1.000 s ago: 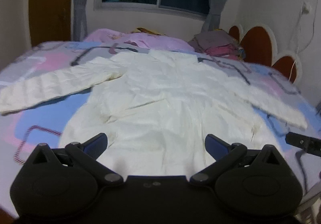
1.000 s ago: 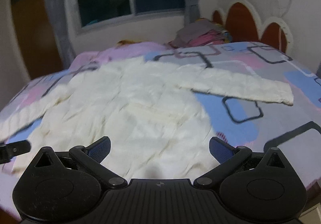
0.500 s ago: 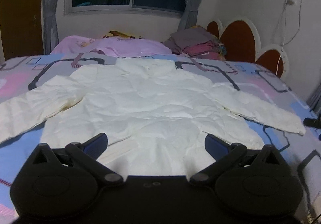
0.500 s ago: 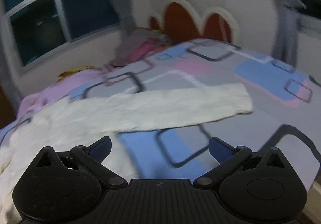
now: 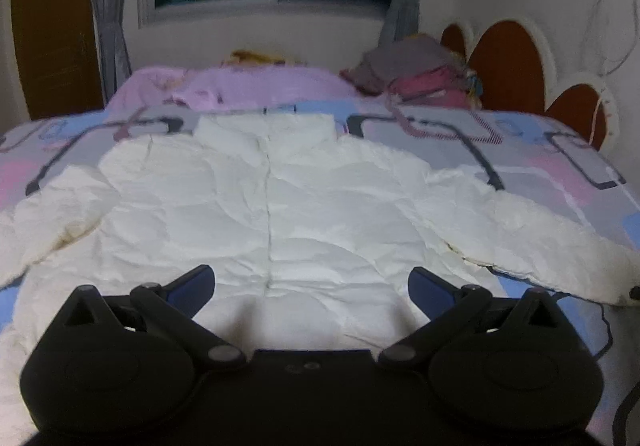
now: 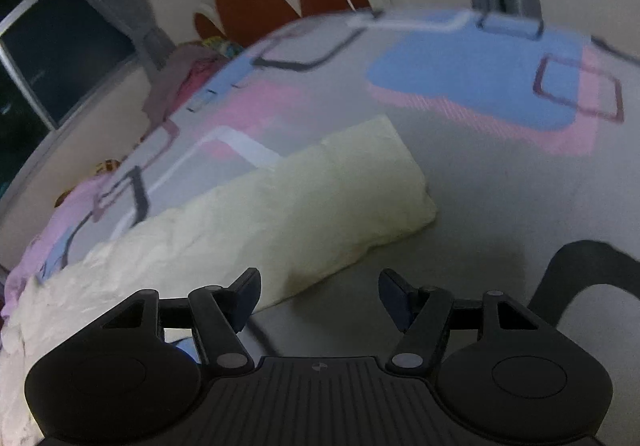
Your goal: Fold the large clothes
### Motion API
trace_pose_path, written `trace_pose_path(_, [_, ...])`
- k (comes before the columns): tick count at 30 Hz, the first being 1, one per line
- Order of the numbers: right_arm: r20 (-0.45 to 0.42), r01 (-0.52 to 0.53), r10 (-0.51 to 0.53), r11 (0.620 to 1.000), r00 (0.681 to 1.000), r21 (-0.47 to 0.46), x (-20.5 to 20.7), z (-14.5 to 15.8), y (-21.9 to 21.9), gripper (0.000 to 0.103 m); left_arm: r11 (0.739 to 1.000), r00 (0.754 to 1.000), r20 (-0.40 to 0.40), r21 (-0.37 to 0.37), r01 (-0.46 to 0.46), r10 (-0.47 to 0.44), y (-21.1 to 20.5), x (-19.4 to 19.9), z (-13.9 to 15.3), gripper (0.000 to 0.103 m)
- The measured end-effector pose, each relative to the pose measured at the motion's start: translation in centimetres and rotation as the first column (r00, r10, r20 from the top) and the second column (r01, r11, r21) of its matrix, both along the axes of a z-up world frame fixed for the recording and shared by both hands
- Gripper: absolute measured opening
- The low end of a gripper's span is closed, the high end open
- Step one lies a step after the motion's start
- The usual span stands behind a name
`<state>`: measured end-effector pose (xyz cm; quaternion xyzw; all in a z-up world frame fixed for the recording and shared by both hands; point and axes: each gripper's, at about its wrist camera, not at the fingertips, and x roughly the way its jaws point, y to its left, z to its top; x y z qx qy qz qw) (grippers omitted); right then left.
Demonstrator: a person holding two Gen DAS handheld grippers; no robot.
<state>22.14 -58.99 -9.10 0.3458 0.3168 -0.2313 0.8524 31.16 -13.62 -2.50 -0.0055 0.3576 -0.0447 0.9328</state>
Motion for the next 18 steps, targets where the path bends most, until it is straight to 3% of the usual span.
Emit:
trace_pose_path(5, [0.032,0.030,-0.032,0.999,0.999,0.043,0.0,-1.2,-2.5,0.063,1.000,0.998,-0.058,0.022,-0.008,0.009,-1.0,1.1,-1.2,0.103])
trace_pose_path(6, [0.034,0.036,-0.037,0.998,0.999,0.043,0.0,-1.3,-2.7,0.054,1.000,0.998,-0.063,0.027,-0.011,0.013,-1.1,1.2,-1.4,0.103])
trace_pose_path(8, [0.040,0.039,-0.041,0.998,0.998,0.038,0.0,-1.4,-3.1,0.049,0.999,0.997,-0.074,0.036,-0.023,0.026,-0.8,1.3,-1.6,0.103])
trace_pose_path(12, [0.033,0.047,-0.047,0.999,0.998,0.020,0.3,-1.3,-3.6,0.016,0.996,0.996,-0.073,0.076,-0.051,0.056,0.1,1.8,-1.7,0.103])
trace_pose_path(15, [0.029,0.025,-0.023,0.998,0.999,-0.060,1.1,-0.1,-3.1,0.008,0.989,0.993,-0.060,0.113,-0.097,0.104,1.8,2.1,-1.4,0.103])
trace_pose_path(18, [0.073,-0.041,0.055,0.983,0.996,-0.180,2.2,2.9,-0.5,0.008,0.985,0.987,-0.069,0.110,-0.135,0.143,4.3,2.4,-1.4,0.103])
